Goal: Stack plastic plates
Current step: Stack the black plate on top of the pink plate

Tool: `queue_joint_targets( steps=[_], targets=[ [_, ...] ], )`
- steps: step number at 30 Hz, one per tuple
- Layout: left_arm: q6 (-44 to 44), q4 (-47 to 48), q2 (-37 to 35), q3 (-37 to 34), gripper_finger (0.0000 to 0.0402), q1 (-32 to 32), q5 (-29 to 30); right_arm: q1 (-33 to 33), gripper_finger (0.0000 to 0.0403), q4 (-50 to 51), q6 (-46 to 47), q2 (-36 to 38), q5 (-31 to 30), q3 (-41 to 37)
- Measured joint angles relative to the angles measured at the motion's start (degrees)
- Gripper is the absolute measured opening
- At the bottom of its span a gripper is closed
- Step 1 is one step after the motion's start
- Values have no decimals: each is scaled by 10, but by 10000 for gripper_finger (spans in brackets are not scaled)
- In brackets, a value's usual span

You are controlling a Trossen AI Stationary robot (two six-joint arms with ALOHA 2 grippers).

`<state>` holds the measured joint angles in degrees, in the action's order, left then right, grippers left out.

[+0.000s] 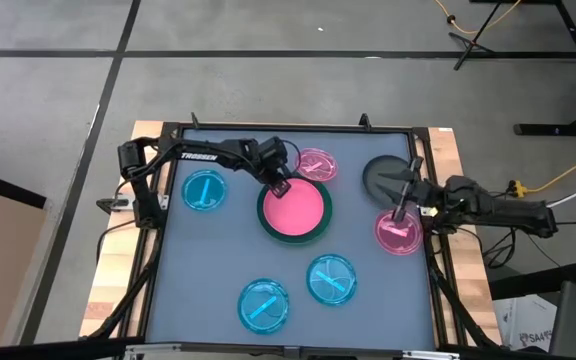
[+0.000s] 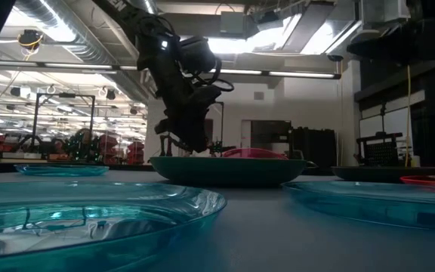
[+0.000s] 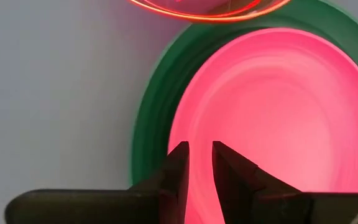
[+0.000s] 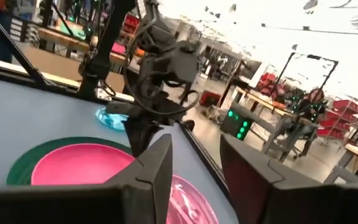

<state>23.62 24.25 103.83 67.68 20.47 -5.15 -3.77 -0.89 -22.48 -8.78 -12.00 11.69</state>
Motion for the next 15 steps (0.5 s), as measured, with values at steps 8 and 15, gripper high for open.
queue_joint_targets(
  steps=[8,15],
  targets=[
    [0,0,0,0,63,-15,0,0,134,226,27,-90,-85,147],
    [-1,0,0,0,63,-22,6,0,134,406,60,-203,-99,283]
  ],
)
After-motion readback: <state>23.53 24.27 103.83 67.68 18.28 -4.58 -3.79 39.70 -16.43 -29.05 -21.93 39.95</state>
